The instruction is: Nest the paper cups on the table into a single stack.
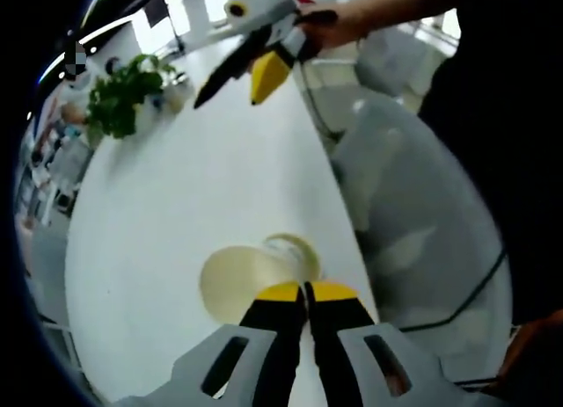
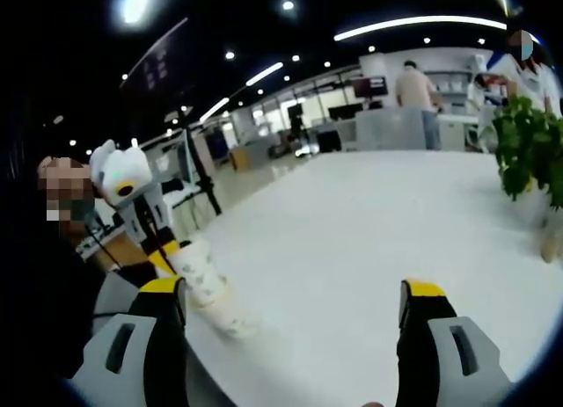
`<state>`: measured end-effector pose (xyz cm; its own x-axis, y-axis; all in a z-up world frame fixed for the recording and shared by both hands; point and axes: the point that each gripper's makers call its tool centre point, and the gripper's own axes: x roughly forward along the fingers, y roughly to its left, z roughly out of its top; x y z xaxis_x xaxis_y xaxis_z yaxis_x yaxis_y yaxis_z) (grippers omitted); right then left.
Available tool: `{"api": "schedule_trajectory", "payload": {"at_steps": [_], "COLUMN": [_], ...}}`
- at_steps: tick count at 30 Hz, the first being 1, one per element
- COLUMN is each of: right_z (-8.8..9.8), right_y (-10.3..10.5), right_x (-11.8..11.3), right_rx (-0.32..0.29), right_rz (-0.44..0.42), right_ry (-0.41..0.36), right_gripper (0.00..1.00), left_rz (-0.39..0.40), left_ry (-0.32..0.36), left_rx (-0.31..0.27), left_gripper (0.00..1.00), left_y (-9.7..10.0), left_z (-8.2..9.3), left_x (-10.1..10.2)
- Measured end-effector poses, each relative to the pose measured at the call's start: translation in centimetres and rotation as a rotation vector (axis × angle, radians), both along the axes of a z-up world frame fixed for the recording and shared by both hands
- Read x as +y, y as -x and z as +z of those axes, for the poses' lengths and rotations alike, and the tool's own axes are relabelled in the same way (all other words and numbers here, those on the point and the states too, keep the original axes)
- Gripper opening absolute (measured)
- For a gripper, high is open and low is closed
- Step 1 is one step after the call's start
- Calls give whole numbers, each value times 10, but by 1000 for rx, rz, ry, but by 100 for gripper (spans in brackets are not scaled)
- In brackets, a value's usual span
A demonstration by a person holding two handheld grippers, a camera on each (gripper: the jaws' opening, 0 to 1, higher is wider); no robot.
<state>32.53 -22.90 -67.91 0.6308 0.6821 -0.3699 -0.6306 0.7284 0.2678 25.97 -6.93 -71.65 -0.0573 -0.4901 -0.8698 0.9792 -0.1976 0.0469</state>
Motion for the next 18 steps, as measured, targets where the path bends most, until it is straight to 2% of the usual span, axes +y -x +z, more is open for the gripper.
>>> {"api": "schedule_trajectory", "payload": {"at_steps": [18], "right_z": [-3], "right_y": [3], "right_x": [4], "right_rx": [6], "right_rz": [10], "right_ry": [-5], "right_gripper": [99], "left_rz": [-8], "left_ry": [3], "left_rx": [-6], "left_gripper": [2], "left_y": [-4], "left_z": [1], "left_x": [0]}}
